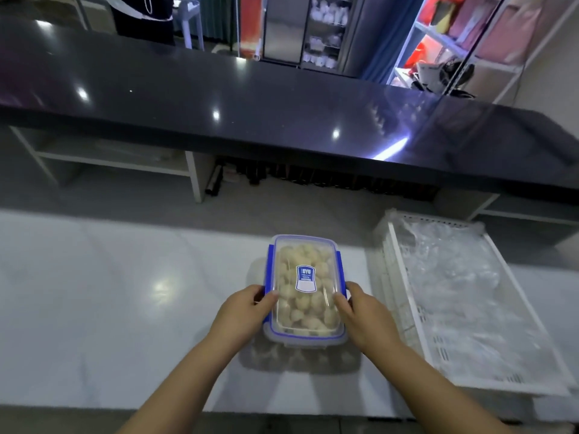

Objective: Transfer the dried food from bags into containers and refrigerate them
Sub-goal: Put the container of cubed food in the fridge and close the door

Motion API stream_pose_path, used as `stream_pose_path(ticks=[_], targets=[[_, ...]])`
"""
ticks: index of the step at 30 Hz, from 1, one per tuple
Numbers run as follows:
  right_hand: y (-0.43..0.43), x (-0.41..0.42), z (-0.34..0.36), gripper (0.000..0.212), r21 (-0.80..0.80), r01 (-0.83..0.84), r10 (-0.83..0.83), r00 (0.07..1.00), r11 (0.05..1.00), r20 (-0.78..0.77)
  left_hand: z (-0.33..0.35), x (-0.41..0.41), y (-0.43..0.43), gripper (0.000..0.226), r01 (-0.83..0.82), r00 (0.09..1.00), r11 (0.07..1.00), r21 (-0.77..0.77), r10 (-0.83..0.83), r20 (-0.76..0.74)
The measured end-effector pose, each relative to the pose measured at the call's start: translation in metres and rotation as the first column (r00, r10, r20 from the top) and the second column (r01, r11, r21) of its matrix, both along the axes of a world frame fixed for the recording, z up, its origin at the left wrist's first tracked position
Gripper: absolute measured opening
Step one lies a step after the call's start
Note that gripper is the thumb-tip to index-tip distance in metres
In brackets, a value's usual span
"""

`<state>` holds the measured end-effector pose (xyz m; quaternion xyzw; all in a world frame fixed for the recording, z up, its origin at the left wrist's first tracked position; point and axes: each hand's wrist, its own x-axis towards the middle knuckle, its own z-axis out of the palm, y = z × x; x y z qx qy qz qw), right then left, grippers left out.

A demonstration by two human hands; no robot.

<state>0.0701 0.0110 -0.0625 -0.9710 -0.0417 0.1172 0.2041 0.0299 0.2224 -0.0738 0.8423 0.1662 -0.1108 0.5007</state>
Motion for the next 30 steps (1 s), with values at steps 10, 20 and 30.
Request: stream_pose_path(ticks=[10,20,30], targets=[[0.001,-0.013,0.002,0.031,0.349,0.288,-0.26,0.957,0.892,-0.125,0.005,0.009,-0.007,0.022,-0.053,0.998,0.998,-0.039,0.054,0.027],[-0.044,-0.022,0.063,0.026,0.51,0.37,-0.457,0.888,0.776,0.051,0.065,0.033,-0.06,0.009,0.041,0.97,0.983,-0.181,0.004,0.241],[-0.164,-0.098,0.092,0.028,0.563,0.519,-0.666,0.742,0.643,0.077,0.101,0.008,-0.19,0.031,0.36,0.905,0.914,-0.185,-0.295,0.306]])
